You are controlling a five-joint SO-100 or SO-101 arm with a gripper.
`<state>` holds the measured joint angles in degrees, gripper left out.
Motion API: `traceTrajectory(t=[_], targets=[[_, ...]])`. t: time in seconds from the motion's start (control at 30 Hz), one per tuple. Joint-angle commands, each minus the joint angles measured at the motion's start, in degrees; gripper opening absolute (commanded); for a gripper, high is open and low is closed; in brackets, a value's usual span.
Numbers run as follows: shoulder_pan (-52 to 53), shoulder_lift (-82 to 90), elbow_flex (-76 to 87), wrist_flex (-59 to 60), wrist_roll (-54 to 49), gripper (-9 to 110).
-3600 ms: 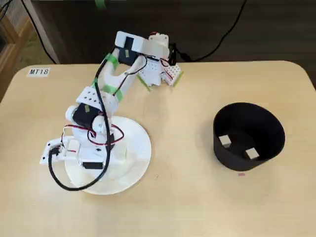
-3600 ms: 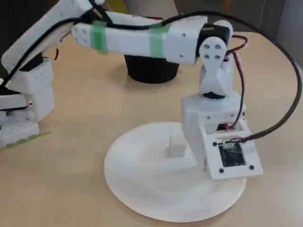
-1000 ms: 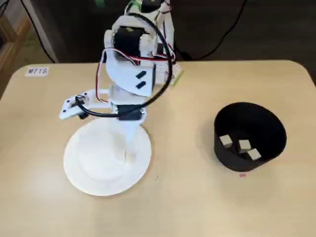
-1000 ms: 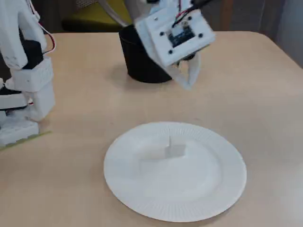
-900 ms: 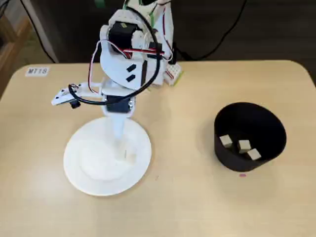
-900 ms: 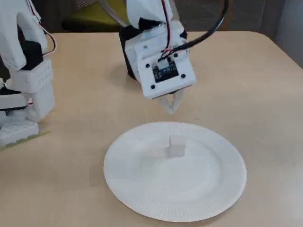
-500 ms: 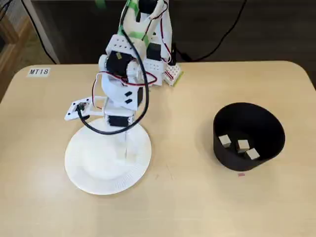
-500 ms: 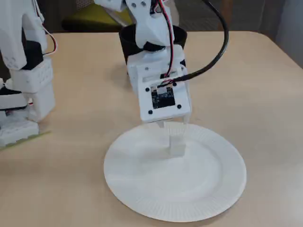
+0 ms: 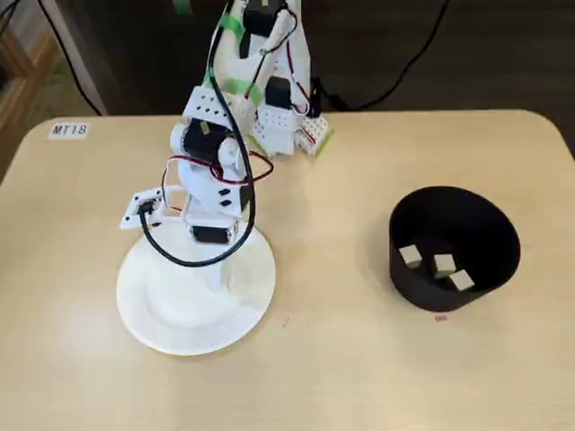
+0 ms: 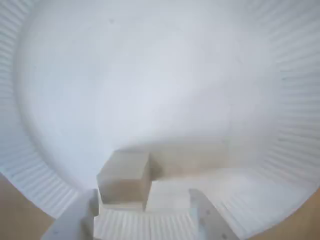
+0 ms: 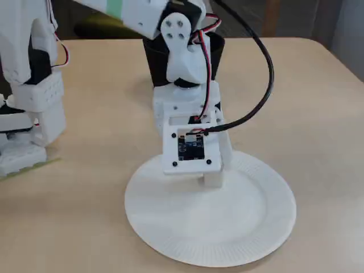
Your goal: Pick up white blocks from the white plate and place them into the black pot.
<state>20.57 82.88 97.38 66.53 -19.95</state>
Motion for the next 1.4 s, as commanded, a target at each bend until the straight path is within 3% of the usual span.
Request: traceTrajectory(t=[0.0, 0.13, 0.27, 0.33, 0.57, 0.7, 0.87, 1.03, 1.23, 1.37], targets=[[0.2, -0.4, -3.1, 0.0, 0.6, 26], [-0.2, -3.3, -4.7, -0.9, 0.5, 25], [0.0, -6.8, -6.2, -2.8, 1.3, 11], [0.2, -9.0, -7.9, -3.1, 2.0, -2], [0.0, -7.4, -9.8, -3.1, 0.6, -2], [-2.7, 2.9, -5.9, -10.5, 1.0, -2], [-11.8, 20.9, -4.1, -21.4, 6.2, -2], [-24.0, 31.7, -3.4, -19.6, 10.0, -2], [-43.0, 33.4, 2.1, -17.8, 11.0, -2], [-48.5, 33.3, 8.3, -19.0, 12.1, -2]])
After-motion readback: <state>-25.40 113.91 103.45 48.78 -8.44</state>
